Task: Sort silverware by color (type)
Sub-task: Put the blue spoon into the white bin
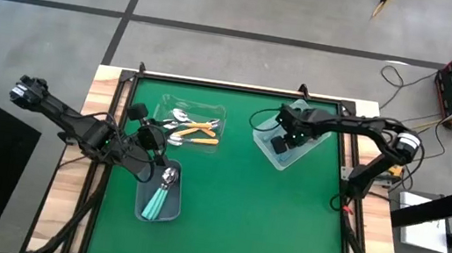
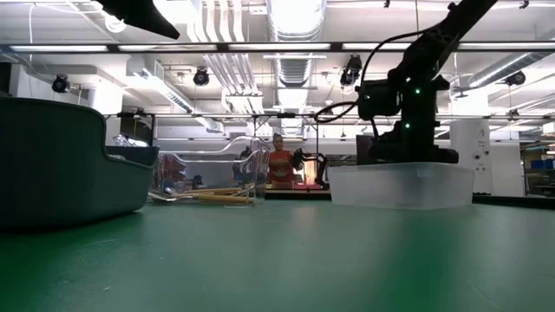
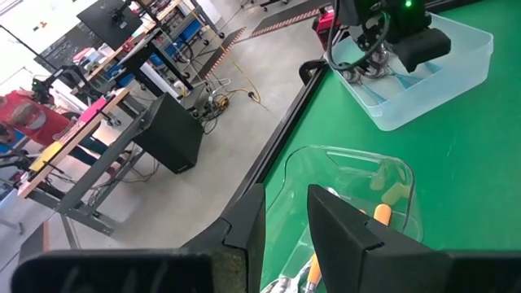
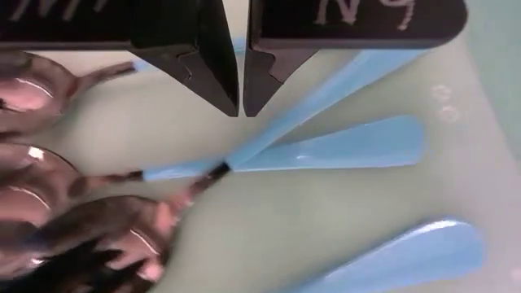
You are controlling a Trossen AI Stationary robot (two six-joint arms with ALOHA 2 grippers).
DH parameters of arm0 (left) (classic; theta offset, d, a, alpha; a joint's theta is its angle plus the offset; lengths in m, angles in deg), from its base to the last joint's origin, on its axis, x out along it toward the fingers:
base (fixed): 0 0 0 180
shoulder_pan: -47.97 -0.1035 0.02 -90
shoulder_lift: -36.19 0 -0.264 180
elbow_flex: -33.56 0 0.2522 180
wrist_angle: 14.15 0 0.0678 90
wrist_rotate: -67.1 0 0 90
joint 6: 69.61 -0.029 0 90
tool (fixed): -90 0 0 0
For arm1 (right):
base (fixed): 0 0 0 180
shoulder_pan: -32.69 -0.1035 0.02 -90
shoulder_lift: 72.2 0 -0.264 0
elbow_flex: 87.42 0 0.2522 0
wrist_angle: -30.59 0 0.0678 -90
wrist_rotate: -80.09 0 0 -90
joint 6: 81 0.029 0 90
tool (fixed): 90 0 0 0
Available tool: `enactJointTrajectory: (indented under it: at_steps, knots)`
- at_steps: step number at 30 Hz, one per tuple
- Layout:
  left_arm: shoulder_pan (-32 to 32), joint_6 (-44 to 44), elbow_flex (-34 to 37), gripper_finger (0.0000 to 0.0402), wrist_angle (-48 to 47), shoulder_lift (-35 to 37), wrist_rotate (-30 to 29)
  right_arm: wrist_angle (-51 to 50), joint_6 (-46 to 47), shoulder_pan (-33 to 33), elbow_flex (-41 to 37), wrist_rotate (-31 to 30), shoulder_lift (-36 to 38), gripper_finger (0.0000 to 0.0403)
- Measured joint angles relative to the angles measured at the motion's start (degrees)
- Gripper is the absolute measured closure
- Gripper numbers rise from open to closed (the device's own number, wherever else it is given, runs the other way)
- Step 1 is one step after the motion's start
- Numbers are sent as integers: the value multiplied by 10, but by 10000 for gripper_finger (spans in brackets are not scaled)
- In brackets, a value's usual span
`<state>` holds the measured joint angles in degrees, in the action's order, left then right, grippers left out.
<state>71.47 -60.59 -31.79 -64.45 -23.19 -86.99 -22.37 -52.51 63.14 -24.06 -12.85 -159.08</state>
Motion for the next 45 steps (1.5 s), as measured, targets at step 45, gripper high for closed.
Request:
enactJointTrajectory:
  at_steps: [45]
  knots:
    - [0,5,0,326,9,-22,1,91,-57,66,54,-200,-102,390]
